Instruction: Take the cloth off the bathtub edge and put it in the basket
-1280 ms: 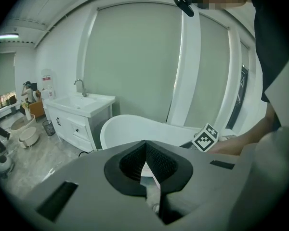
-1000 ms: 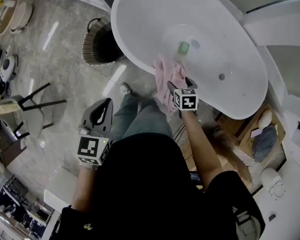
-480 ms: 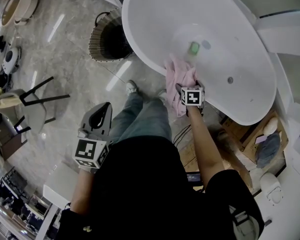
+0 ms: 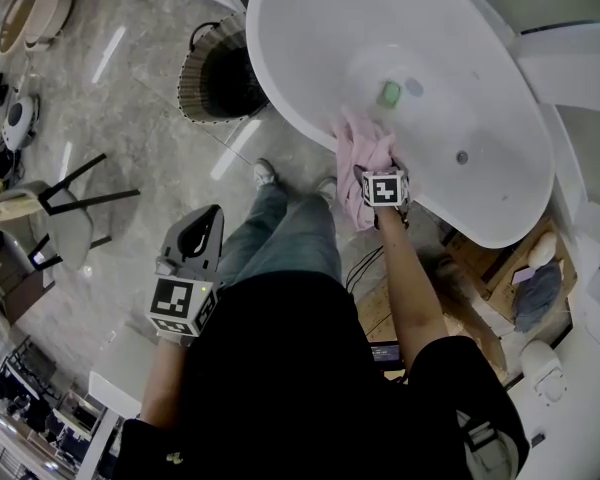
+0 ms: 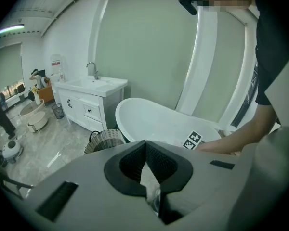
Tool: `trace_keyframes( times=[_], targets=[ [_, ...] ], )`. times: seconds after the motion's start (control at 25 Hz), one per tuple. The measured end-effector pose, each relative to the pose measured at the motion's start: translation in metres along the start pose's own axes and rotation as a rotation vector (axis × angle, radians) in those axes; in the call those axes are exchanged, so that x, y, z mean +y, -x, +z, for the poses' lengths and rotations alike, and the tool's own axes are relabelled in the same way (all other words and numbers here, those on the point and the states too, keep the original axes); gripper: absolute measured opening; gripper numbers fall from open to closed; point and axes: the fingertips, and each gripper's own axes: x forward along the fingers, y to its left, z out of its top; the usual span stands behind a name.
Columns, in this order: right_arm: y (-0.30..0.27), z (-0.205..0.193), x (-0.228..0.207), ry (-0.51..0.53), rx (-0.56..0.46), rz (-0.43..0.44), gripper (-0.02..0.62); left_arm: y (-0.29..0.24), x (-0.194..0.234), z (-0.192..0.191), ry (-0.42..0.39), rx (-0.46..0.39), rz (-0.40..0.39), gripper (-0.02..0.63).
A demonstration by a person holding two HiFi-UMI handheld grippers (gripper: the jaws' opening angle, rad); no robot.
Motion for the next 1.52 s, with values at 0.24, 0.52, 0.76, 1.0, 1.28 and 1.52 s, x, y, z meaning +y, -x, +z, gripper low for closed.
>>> trace_keyframes(
  times=[0.24,0.52,0.76,1.0,1.28,1.52],
  targets=[
    [0.004,0.004,0.011,0.039,0.014,-0.001,0.281,-0.002,0.008,0.004,0.002,-0.005,-0.006,0.006],
    [0.016,0.005,0.007,-0.013,0.027,-0.009,0.134,-0.004,0.01,0.008,-0.009,-0.005,-0.023,0.006],
    [0.028,0.009,0.007,-0.045,0.003,-0.001,0.078,-0.002,0.006,0.016,-0.009,-0.024,-0.027,0.006],
    [0.058,0.027,0.009,-0.053,-0.074,0.001,0.071,0.0,0.0,0.026,-0.005,-0.052,-0.036,0.006],
    [0.1,0.05,0.014,-0.094,-0.189,0.052,0.071,0.002,-0.008,0.039,-0.002,-0.093,-0.047,0.006],
    [0.157,0.082,0.015,-0.107,-0.3,0.091,0.071,0.004,-0.016,0.055,0.002,-0.125,-0.057,0.006]
  ],
)
